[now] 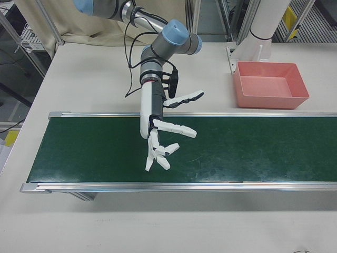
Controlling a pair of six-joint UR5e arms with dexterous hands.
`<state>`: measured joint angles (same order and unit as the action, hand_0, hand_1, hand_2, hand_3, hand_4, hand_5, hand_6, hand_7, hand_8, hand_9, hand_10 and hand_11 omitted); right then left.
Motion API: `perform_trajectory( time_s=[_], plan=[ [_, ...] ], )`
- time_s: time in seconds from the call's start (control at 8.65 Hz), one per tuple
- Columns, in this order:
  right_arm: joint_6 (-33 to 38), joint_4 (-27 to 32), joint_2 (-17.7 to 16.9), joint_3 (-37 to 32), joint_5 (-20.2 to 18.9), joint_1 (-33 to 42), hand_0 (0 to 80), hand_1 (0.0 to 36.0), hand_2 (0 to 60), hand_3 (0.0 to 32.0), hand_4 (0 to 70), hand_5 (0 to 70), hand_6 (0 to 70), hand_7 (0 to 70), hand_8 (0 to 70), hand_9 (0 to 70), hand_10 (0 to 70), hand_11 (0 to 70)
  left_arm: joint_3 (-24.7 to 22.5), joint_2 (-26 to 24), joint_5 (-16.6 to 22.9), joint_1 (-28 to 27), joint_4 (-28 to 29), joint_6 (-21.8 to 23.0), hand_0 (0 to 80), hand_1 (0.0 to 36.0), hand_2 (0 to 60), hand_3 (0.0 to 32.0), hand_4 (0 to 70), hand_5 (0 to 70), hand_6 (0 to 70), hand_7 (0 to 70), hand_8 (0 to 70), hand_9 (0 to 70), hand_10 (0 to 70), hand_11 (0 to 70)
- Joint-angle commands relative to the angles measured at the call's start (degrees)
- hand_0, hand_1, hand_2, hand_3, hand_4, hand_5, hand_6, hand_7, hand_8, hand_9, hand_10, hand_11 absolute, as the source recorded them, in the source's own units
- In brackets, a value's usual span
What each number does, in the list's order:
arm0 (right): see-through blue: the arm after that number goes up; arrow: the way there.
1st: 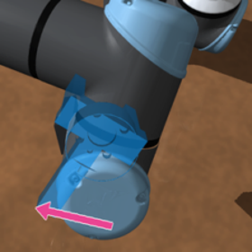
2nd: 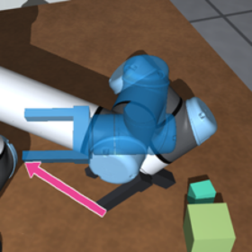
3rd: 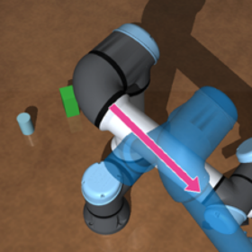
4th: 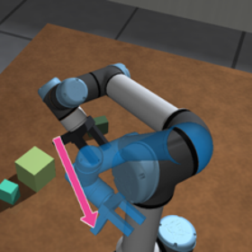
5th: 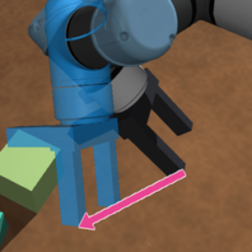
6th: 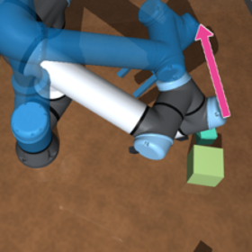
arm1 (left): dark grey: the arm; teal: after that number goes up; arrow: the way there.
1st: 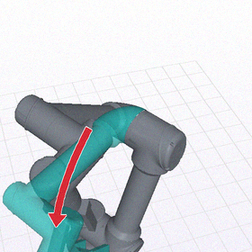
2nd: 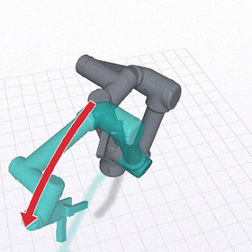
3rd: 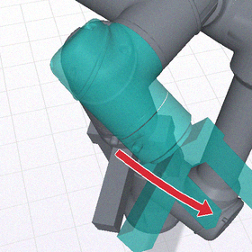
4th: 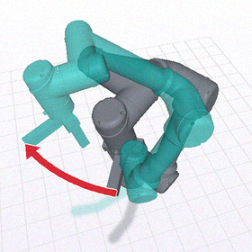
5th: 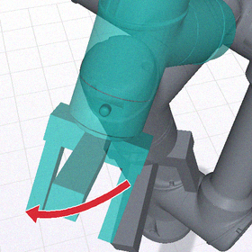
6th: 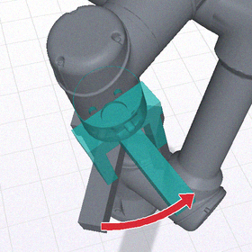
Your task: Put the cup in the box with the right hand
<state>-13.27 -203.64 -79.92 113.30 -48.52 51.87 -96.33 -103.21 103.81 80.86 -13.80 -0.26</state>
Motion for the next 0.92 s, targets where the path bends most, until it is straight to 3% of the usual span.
perform_trajectory(
  time_s=[0.0, 0.35, 0.46, 0.58, 0.81],
  plan=[
    [0.00, 0.00, 0.11, -0.45, 0.00, -0.19, 46.1, 8.5, 8.9, 0.0, 56.7, 0.1, 10.9, 61.9, 7.4, 21.9, 0.0, 0.0, 0.17, -0.15, -0.01, 0.00, 0.00, 0.00, 0.0, 0.0, 0.0, 0.0, 0.0, 0.0, 0.0, 0.0, 0.0, 0.0, 0.0, 0.0],
    [-0.44, 0.00, 0.12, -0.80, -0.17, -0.89, 46.3, 7.0, 4.8, 0.0, 62.3, 0.0, 11.6, 65.1, 7.7, 22.9, 0.0, 0.0, 0.09, -0.06, 0.08, 0.00, 0.00, 0.00, 0.0, 0.0, 0.0, 0.0, 0.0, 0.0, 0.0, 0.0, 0.0, 0.0, 0.0, 0.0],
    [-0.35, 0.00, -0.14, 0.15, -0.87, -0.63, 46.9, 5.9, 1.0, 0.0, 63.2, 0.0, 11.5, 64.8, 7.5, 22.6, 0.0, 0.0, 0.09, -0.06, -0.01, 0.00, 0.00, 0.00, 0.0, 0.0, 0.0, 0.0, 0.0, 0.0, 0.0, 0.0, 0.0, 0.0, 0.0, 0.0],
    [-0.26, -0.09, -0.15, 1.03, -0.97, -0.19, 48.8, 0.7, 0.0, 0.0, 70.0, 0.0, 11.3, 63.5, 7.6, 22.5, 0.0, 0.0, 0.00, 0.02, -0.01, 0.00, 0.00, 0.00, 0.0, 0.0, 0.0, 0.0, 0.0, 0.0, 0.0, 0.0, 0.0, 0.0, 0.0, 0.0],
    [-0.18, -4.19, -0.76, 5.67, -1.75, 0.25, 48.2, 0.0, 0.0, 0.0, 70.0, 0.0, 10.8, 61.4, 7.1, 21.5, 0.0, 0.0, 0.00, 0.02, -0.01, 0.00, 0.00, 0.00, 0.0, 0.0, 0.0, 0.0, 0.0, 0.0, 0.0, 0.0, 0.0, 0.0, 0.0, 0.0]
  ],
)
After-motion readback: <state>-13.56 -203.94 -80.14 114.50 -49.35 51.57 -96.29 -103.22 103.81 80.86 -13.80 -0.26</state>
